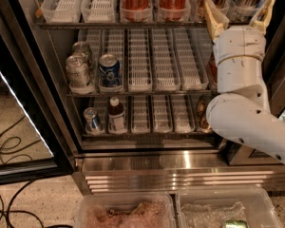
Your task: Pick redbull can from top shelf of fridge
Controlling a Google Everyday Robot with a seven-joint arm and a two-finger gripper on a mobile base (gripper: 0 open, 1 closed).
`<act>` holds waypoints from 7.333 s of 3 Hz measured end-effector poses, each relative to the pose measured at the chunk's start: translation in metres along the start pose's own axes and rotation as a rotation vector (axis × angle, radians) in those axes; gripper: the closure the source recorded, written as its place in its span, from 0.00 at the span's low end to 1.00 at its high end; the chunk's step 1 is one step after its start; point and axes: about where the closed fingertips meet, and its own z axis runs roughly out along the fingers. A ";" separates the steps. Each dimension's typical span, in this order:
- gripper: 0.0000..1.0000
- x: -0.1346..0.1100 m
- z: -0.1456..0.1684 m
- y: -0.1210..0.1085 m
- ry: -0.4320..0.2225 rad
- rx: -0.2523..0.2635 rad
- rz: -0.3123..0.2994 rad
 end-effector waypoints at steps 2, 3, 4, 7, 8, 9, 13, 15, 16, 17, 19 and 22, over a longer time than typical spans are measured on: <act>0.30 -0.003 0.000 -0.002 -0.005 0.011 -0.012; 0.30 -0.003 -0.002 -0.008 0.013 0.072 -0.044; 0.21 -0.001 -0.003 -0.013 0.024 0.095 -0.056; 0.24 -0.009 0.011 -0.024 -0.042 0.219 -0.014; 0.30 -0.009 0.011 -0.024 -0.042 0.219 -0.014; 0.34 -0.009 0.011 -0.024 -0.042 0.219 -0.014; 0.49 0.004 0.017 -0.024 0.042 0.221 -0.055; 0.51 0.008 0.026 -0.017 0.062 0.225 -0.045; 0.51 0.011 0.031 -0.020 0.054 0.280 -0.037; 0.45 0.011 0.031 -0.021 0.054 0.282 -0.037; 0.49 0.011 0.031 -0.021 0.053 0.282 -0.037; 0.48 0.007 0.036 -0.026 0.037 0.314 -0.035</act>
Offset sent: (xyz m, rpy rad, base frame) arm -0.0015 -0.0046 -0.0010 -0.0101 -0.0038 -0.0348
